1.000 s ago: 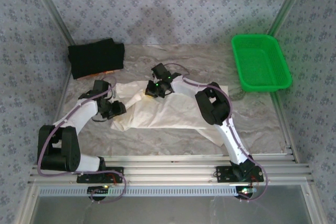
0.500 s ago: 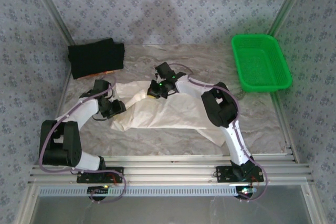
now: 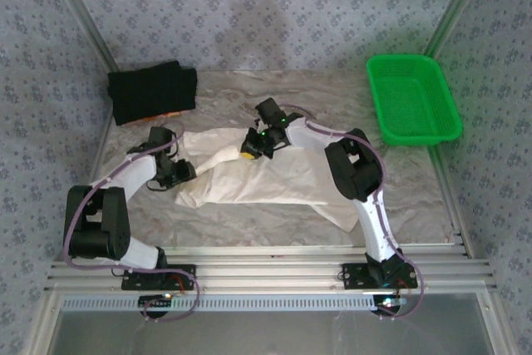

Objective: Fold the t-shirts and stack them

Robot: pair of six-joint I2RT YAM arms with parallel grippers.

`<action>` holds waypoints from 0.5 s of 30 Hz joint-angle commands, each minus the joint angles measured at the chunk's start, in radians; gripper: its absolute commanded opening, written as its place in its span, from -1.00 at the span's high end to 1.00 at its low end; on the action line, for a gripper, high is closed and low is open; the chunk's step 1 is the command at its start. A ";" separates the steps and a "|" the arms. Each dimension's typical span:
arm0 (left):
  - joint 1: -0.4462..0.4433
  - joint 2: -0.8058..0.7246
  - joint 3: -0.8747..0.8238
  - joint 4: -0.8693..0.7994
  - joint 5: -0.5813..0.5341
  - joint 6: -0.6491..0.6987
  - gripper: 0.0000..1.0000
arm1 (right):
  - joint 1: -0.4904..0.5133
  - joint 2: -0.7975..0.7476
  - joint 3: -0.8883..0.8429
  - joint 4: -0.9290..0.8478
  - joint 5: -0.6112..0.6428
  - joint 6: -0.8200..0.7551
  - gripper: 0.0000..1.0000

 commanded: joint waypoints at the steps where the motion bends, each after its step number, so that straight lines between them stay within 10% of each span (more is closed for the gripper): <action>1: 0.010 0.014 0.011 -0.010 -0.024 0.024 0.14 | -0.016 -0.052 -0.014 -0.059 -0.042 0.024 1.00; 15: 0.025 0.051 0.019 -0.043 -0.087 0.005 0.14 | -0.011 0.003 -0.006 -0.197 -0.082 -0.024 1.00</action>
